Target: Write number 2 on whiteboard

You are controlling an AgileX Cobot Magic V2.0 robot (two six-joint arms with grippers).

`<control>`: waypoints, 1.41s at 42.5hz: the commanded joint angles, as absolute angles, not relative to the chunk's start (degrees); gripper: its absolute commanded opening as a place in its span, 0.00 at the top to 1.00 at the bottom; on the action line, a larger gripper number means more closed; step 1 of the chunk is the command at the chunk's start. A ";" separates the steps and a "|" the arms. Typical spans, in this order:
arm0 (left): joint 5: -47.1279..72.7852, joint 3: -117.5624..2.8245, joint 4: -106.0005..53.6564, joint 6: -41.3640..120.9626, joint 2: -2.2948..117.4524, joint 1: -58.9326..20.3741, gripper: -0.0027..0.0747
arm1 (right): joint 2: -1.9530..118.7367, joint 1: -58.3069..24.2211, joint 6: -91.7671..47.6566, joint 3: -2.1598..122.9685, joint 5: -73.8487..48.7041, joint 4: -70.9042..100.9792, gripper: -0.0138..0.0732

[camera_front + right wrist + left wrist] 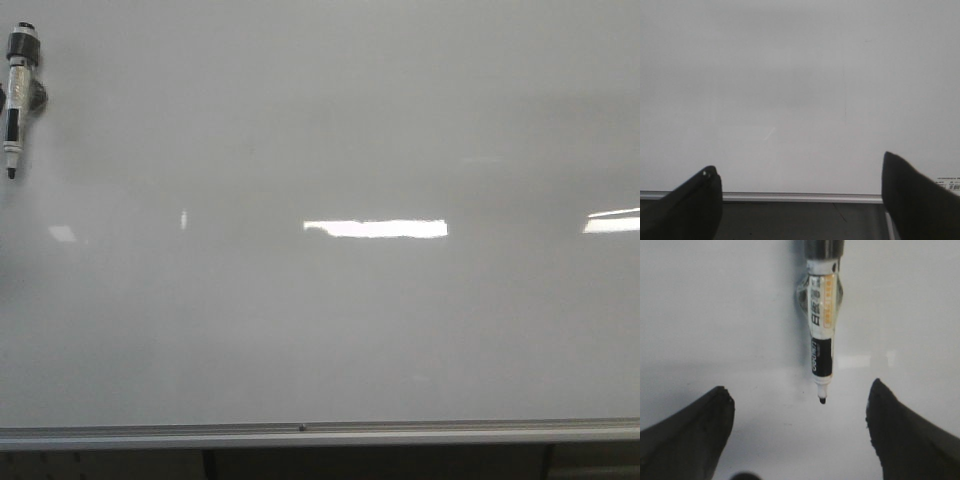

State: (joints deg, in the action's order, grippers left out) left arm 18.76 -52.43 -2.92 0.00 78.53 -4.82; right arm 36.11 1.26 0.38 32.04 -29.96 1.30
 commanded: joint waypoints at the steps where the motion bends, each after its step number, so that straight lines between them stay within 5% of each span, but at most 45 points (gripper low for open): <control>1: 12.69 -55.64 -3.57 -0.83 79.95 -4.89 0.29 | 36.62 1.34 -0.30 33.44 -25.33 1.11 0.08; 10: 9.60 -58.45 -3.57 -0.83 85.32 -4.89 0.31 | 36.62 1.34 -0.30 33.44 -25.27 1.11 0.08; 26: 7.32 -60.01 -3.43 -0.71 89.56 -6.56 0.49 | 36.62 1.34 -0.30 33.44 -25.17 1.11 0.08; 47: 13.23 -60.24 -3.43 1.28 88.43 -6.56 0.98 | 36.62 1.34 -0.30 33.44 -25.17 1.11 0.08; 60: 33.04 -61.17 -3.31 11.33 79.25 -7.04 0.99 | 38.64 0.83 -1.89 38.64 -33.74 4.66 0.08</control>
State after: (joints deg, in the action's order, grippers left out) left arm 28.58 -58.57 -2.84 8.09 84.00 -6.40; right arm 37.10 1.26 0.00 34.34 -33.90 3.14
